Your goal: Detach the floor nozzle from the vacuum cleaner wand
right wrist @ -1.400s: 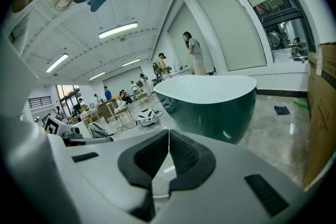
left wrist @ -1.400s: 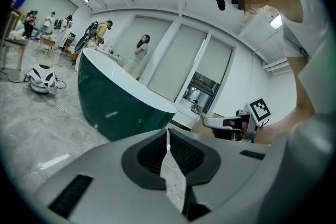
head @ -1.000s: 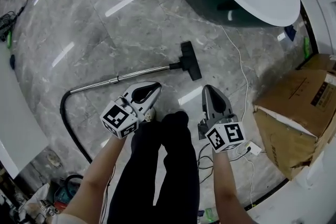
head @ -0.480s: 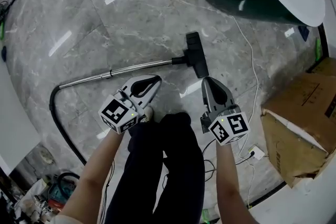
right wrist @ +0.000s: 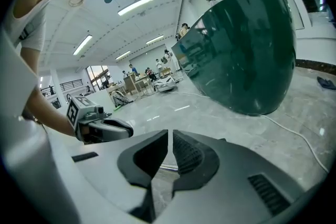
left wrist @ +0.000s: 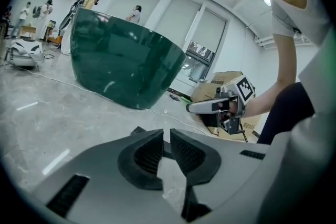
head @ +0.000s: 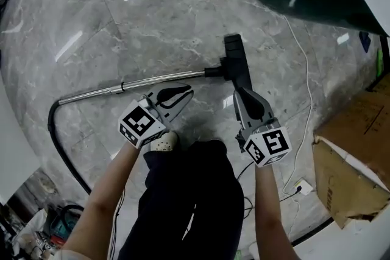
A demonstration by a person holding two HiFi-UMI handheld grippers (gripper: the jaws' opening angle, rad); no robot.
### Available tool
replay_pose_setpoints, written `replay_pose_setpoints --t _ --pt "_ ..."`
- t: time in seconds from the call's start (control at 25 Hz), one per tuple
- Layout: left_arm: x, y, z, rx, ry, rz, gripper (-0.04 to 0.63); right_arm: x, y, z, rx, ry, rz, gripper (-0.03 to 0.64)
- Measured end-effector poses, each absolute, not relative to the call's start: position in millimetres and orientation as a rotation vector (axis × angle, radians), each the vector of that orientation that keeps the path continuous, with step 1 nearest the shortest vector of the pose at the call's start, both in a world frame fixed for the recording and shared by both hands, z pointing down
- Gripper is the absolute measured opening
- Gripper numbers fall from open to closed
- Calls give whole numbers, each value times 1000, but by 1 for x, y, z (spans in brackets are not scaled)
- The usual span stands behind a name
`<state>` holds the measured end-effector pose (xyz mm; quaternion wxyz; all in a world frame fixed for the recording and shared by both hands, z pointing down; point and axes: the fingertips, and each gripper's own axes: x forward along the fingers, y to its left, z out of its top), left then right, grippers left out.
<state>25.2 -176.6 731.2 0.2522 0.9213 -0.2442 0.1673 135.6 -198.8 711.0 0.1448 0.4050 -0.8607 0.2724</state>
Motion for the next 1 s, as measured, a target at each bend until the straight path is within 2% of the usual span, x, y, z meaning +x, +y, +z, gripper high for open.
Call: replay_pose_setpoints --t 0.28,0.4,0.44,0.52,0.64,0.84,1.0 --pt "29 -184 791 2581 -598 542 28 123 -198 768 1048 -2494 634 18" --pt "33 -183 819 2611 -511 612 30 115 -194 794 920 -2498 468 18" --pt "34 -183 828 2615 -480 629 45 111 -193 801 850 -2488 368 18" --pt "33 -187 844 2629 -435 659 145 102 -193 818 706 -2447 176 20" --pt "33 -195 865 2674 -385 737 185 96 -199 847 539 -2374 -6 23" --pt "39 -194 898 2714 -269 883 250 101 -200 899 351 -2203 -150 164" --pt "34 -181 931 2686 -165 1112 255 99 -200 919 279 -2068 -324 179"
